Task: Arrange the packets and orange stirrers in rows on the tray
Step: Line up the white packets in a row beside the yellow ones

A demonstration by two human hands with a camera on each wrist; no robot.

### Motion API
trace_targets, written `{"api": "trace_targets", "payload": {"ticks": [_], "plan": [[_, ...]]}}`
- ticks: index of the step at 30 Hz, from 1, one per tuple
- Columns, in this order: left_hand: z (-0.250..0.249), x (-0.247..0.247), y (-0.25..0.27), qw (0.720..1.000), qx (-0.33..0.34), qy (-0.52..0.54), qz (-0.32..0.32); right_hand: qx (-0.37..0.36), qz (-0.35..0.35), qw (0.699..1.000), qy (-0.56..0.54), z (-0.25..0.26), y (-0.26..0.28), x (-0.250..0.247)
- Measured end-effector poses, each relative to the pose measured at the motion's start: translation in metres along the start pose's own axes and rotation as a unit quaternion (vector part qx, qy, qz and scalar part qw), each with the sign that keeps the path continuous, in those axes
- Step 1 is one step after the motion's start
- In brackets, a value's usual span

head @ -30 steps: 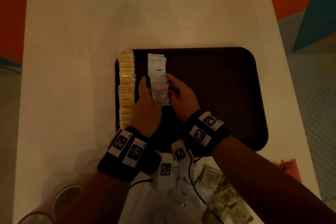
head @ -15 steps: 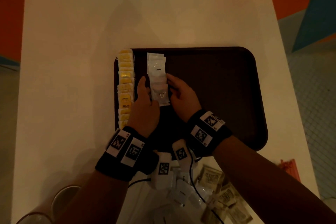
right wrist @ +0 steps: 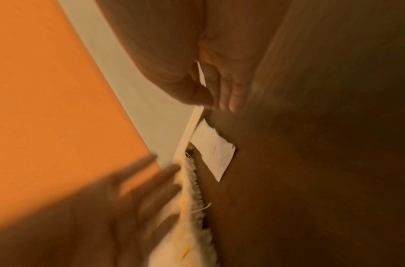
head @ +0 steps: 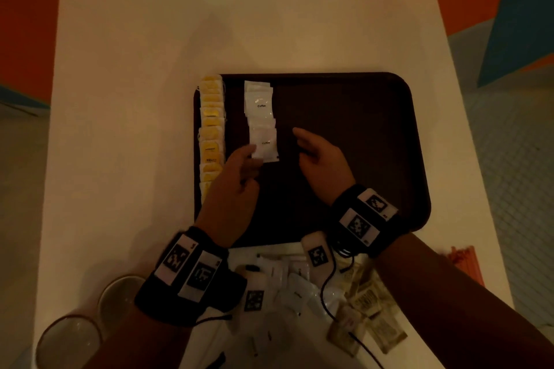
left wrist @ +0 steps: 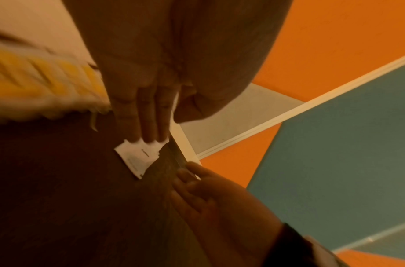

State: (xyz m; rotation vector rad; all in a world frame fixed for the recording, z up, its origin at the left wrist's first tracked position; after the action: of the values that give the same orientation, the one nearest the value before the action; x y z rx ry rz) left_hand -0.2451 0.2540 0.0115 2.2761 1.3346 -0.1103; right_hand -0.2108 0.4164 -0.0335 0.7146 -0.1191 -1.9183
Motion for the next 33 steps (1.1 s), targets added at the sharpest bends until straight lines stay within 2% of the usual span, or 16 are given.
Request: {"api": "trace_targets", "payload": {"ticks": [4, 8, 11, 13, 16, 18, 20, 24, 27, 29, 31, 33], "plan": [[0.022, -0.011, 0.049, 0.997, 0.005, -0.073, 0.006, -0.007, 0.057, 0.998, -0.016, -0.008, 0.052, -0.016], [0.058, -0.001, 0.088, 0.987, -0.013, -0.157, 0.042, 0.017, 0.145, 0.982, 0.121, -0.035, 0.102, -0.007], [0.074, 0.013, 0.103, 0.978, -0.014, -0.201, 0.055, -0.045, 0.121, 0.971, 0.200, -0.040, 0.121, 0.001], [0.083, 0.022, 0.106, 0.974, -0.005, -0.222, 0.051, -0.104, 0.105, 0.967, 0.209, -0.038, 0.129, 0.007], [0.091, 0.034, 0.108, 0.950, 0.003, -0.309, 0.046, -0.133, 0.080, 0.963, 0.219, -0.037, 0.140, 0.006], [0.090, 0.039, 0.110, 0.928, 0.016, -0.371, 0.038, -0.132, 0.132, 0.943, 0.276, -0.046, 0.149, 0.015], [0.086, 0.040, 0.110, 0.917, 0.025, -0.396, 0.027, -0.121, 0.201, 0.911, 0.340, -0.058, 0.160, 0.029], [0.089, 0.042, 0.108, 0.930, 0.027, -0.365, 0.027, -0.154, 0.189, 0.890, 0.385, -0.055, 0.166, 0.043], [0.087, 0.041, 0.110, 0.950, 0.029, -0.310, 0.040, -0.128, 0.198, 0.896, 0.376, -0.053, 0.162, 0.048], [0.090, 0.032, 0.110, 0.960, -0.011, -0.276, 0.034, -0.109, 0.218, 0.907, 0.342, -0.051, 0.161, 0.051], [0.097, 0.022, 0.112, 0.982, -0.077, -0.173, 0.014, -0.103, 0.238, 0.907, 0.332, -0.048, 0.161, 0.051], [0.101, 0.017, 0.117, 0.990, -0.140, -0.006, -0.014, -0.084, 0.232, 0.919, 0.309, -0.046, 0.159, 0.045]]}}
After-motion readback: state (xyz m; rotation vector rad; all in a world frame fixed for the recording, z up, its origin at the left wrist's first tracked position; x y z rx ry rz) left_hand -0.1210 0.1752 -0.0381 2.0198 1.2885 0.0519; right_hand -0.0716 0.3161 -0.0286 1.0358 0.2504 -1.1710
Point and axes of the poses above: each hand's wrist, its own y-axis away from the middle knuckle, its own x-axis out of the palm, z = x × y, the point moved 7 cm from there along -y, towards the middle knuckle, and after that the axes turned 6 degrees about -z, right-handed, at the moved point
